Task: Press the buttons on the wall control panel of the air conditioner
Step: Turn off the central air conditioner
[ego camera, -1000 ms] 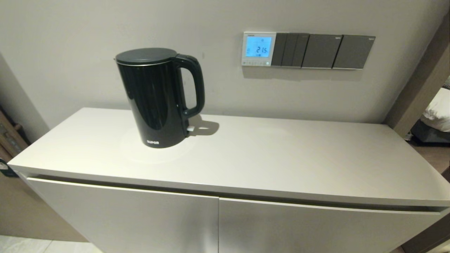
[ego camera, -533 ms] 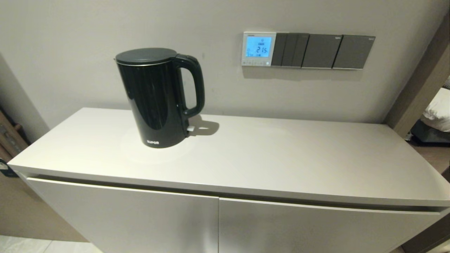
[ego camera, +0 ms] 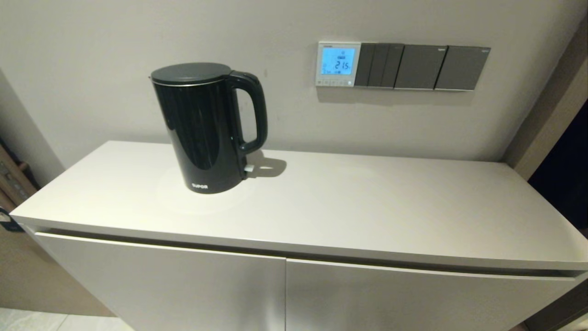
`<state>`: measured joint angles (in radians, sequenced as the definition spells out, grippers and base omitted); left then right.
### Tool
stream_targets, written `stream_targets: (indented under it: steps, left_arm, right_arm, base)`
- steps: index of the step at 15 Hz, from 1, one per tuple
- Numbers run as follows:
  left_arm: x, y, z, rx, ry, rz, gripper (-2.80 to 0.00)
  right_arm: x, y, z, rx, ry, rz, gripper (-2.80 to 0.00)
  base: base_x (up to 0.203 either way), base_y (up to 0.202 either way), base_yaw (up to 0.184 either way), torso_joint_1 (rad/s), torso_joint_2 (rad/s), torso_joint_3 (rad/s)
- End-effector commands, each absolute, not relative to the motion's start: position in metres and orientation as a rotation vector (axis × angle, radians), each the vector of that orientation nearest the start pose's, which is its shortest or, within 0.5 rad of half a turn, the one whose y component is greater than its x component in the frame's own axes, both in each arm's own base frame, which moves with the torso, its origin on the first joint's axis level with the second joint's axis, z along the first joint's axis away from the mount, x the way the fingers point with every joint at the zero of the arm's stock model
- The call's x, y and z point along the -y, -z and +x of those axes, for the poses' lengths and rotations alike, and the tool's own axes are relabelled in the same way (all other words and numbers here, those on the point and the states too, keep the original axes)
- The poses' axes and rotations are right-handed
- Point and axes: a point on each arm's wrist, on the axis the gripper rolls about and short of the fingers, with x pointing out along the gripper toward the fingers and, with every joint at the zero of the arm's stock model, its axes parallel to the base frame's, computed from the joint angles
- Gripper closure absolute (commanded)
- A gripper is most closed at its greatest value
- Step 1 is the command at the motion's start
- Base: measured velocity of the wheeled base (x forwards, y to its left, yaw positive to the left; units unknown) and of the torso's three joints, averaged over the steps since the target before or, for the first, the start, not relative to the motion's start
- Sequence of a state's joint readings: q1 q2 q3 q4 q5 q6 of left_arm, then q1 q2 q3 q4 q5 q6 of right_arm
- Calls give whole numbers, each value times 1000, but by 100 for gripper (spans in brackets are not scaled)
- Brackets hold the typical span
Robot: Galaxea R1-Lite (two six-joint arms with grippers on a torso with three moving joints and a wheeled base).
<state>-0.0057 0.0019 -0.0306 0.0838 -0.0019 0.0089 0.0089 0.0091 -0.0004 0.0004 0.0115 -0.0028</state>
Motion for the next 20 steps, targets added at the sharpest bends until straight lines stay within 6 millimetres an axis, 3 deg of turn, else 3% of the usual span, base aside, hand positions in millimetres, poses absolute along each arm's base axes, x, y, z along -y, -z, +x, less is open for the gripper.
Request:
stream_targets:
  steps: [1, 20]
  left_arm:
    - [0, -75, -25, -55, 8, 9, 0]
    - [0, -75, -25, -55, 8, 9, 0]
  right_arm:
    - [0, -75, -22, -13, -21, -3, 0]
    - [0, -75, -22, -15, -13, 5, 0]
  base:
    - [0, 0, 0, 0, 0, 0]
    - [0, 0, 0, 0, 0, 0]
